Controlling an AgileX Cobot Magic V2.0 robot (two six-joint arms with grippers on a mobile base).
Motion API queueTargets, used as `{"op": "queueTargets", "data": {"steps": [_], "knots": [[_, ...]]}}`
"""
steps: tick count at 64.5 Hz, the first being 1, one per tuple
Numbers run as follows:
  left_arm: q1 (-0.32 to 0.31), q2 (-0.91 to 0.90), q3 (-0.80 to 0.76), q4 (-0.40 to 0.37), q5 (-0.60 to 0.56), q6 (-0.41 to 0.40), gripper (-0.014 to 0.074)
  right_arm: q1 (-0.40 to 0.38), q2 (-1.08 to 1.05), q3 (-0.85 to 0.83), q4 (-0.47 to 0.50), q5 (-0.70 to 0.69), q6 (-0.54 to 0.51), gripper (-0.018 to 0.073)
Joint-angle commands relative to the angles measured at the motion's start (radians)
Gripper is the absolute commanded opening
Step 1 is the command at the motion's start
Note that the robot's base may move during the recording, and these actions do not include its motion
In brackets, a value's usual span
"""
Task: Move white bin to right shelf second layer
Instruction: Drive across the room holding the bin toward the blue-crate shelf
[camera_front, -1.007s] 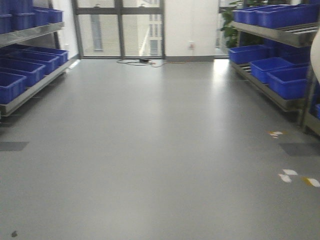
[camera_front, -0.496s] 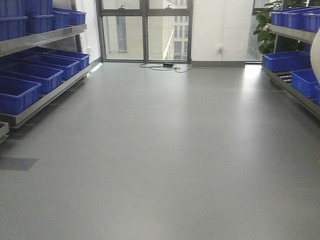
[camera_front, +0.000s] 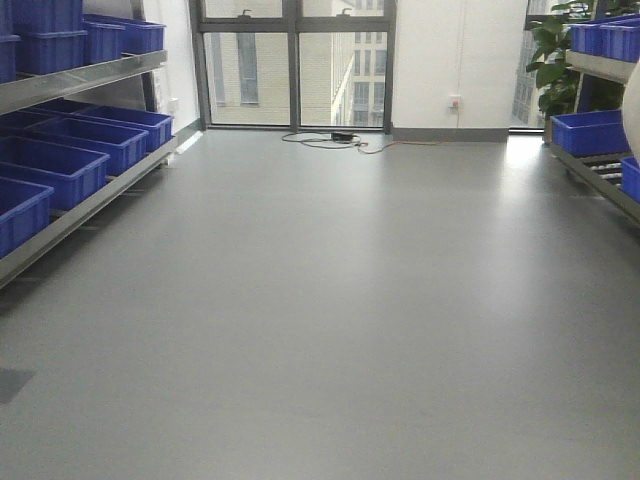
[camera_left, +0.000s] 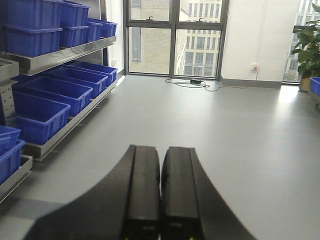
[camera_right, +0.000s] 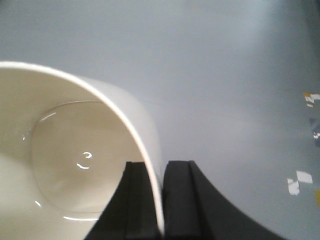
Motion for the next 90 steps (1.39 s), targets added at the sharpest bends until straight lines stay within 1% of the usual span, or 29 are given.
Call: {"op": "queueTargets", "data": {"steps": [1, 90], "knots": [[-0.002, -0.019, 0.027, -0.01, -0.082, -0.004, 0.0085, -0.005, 0.001, -0.028, 0.009, -0.088, -0.004, 0.0054], [-0.002, -0.017, 0.027, -0.01, -0.082, -0.004, 0.0085, -0.005, 0.001, -0.028, 0.009, -0.086, -0.004, 0.0054]]}}
